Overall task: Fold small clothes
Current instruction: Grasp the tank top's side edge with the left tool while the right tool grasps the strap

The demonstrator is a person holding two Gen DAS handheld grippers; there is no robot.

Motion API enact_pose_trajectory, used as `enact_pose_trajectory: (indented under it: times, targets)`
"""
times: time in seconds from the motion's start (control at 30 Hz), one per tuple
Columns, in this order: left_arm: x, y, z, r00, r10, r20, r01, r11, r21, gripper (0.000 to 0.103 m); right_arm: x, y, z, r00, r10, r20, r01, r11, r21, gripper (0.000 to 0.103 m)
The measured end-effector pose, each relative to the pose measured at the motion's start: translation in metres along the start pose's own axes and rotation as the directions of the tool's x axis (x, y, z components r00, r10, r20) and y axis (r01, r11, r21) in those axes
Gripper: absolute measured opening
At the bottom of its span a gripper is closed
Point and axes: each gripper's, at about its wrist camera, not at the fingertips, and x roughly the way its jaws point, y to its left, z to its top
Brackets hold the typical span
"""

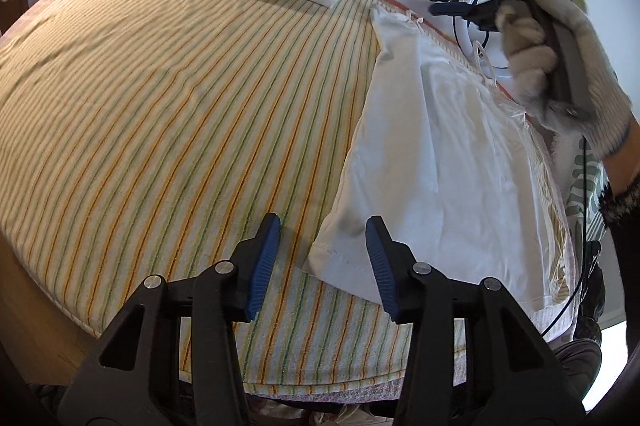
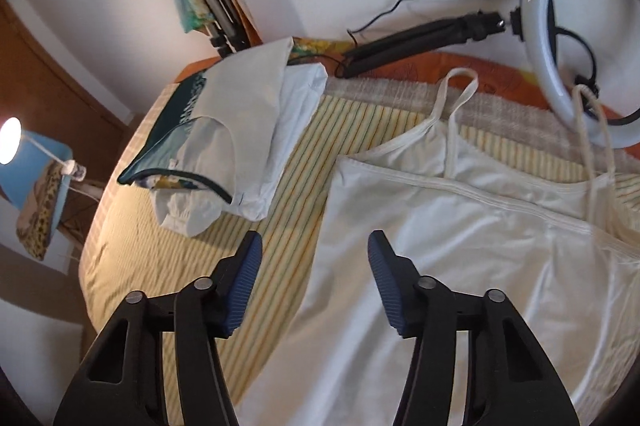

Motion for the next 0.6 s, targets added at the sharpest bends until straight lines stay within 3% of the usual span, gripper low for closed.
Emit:
enact_pose_trajectory:
  times: [0.1, 0.2, 0.27, 0.33, 0.47, 0.6]
  targets:
    - [0.001, -0.003, -0.001, 1.000, 0.012, 0.007, -0.012, 1.000, 0.018, 0.045, 0.019, 0.004, 0.008, 1.000, -0.017, -0.020, 0.017, 1.000, -0.013, 0.049]
    - [0.004, -0.006, -0.002, 1.000, -0.001, -0.012, 0.001, 1.000, 0.025, 0.020, 0.036, 0.008, 0.016, 0.998, -0.041, -0.036, 0.040, 0.999, -0.035, 0.049]
    - [0.005, -0.007, -0.002, 1.000, -0.012, -0.015, 0.012, 1.000, 0.029, 0.019, 0.046, 0.007, 0.022, 0.998, -0.055, -0.043, 0.053, 0.998, -0.036, 0.049]
    - [0.006, -0.010, -0.002, 1.000, -0.011, -0.016, 0.012, 0.999, 0.047, 0.009, 0.056, 0.006, 0.029, 0.997, -0.057, -0.052, 0.056, 0.998, -0.028, 0.049]
    - [0.007, -0.004, -0.001, 0.998, -0.059, -0.022, 0.059, 0.998, 0.010, 0.005, 0.072, 0.010, 0.034, 0.994, -0.083, -0.068, 0.080, 0.996, -0.048, 0.042]
    - [0.005, -0.001, -0.001, 0.996, -0.089, -0.019, 0.088, 0.996, -0.012, 0.003, 0.086, 0.015, 0.037, 0.983, -0.164, -0.083, 0.156, 0.983, -0.099, 0.039]
